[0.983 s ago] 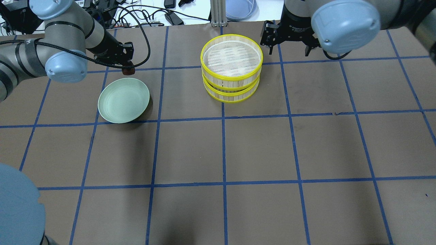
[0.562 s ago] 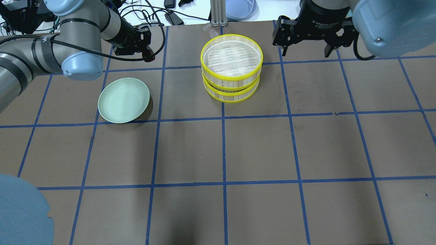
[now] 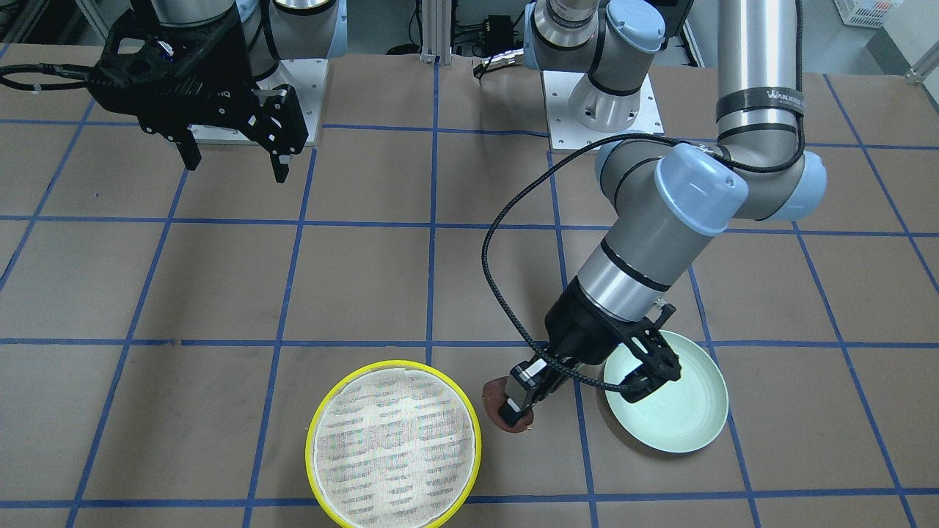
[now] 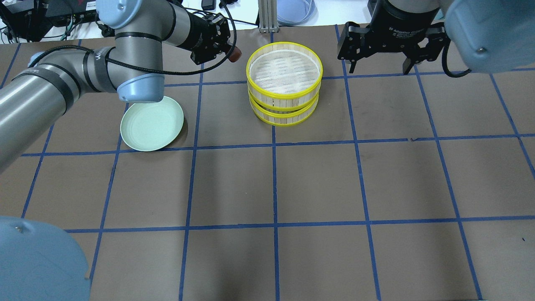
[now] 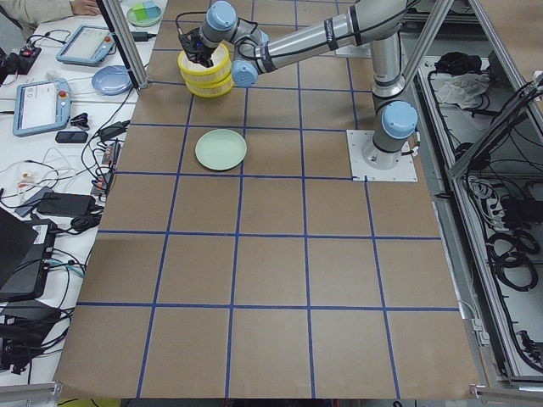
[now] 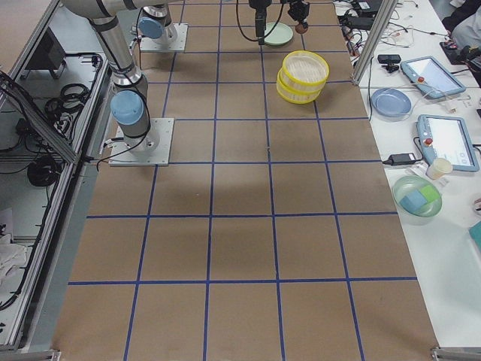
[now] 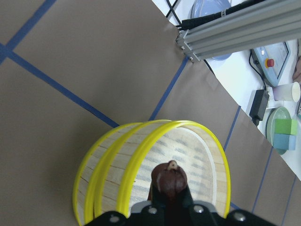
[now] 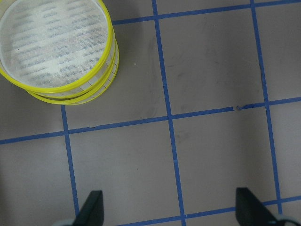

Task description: Stack buns with steamer

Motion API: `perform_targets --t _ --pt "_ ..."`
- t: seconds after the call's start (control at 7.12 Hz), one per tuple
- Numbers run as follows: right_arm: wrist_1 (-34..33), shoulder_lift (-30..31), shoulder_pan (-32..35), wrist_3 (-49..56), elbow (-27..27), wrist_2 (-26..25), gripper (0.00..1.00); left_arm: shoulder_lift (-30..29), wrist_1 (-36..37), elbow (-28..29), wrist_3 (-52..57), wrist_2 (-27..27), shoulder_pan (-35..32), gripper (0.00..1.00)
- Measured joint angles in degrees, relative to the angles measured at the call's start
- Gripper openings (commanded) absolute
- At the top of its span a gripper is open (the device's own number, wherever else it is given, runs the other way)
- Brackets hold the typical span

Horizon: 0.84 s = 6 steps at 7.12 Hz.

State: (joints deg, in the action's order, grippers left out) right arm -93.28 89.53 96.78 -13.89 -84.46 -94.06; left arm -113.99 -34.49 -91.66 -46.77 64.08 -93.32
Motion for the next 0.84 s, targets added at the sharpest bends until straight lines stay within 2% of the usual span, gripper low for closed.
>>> perform_targets --t 0.14,0.28,0.42,0.56,0.7,0.84 --pt "-1.33 -0.09 -0.05 0.08 0.0 -0.16 1.0 -1.24 1.14 0.0 -1.72 -2.66 -0.7 0.18" --pt "-2.24 -0.12 -0.11 0.3 0.0 -0.35 1.0 -2.47 2.16 0.01 -3.16 -4.54 -1.34 0.21" --pt "-2.51 -0.1 -0.15 1.06 0.01 -0.58 1.0 -3.56 2.76 0.05 -3.77 -5.18 -2.14 0.59" --pt "-2.53 0.02 -0.17 1.99 0.03 -0.67 1.0 -4.23 2.99 0.1 -4.0 -5.37 -2.63 0.86" --pt "-2.49 0.13 -0.18 2.47 0.04 -0.71 1.0 -4.51 3.07 0.17 -4.12 -5.52 -2.83 0.97" --pt "-2.38 0.17 -0.18 2.65 0.04 -1.24 1.0 -4.61 3.1 0.35 -4.22 -5.64 -2.88 0.99"
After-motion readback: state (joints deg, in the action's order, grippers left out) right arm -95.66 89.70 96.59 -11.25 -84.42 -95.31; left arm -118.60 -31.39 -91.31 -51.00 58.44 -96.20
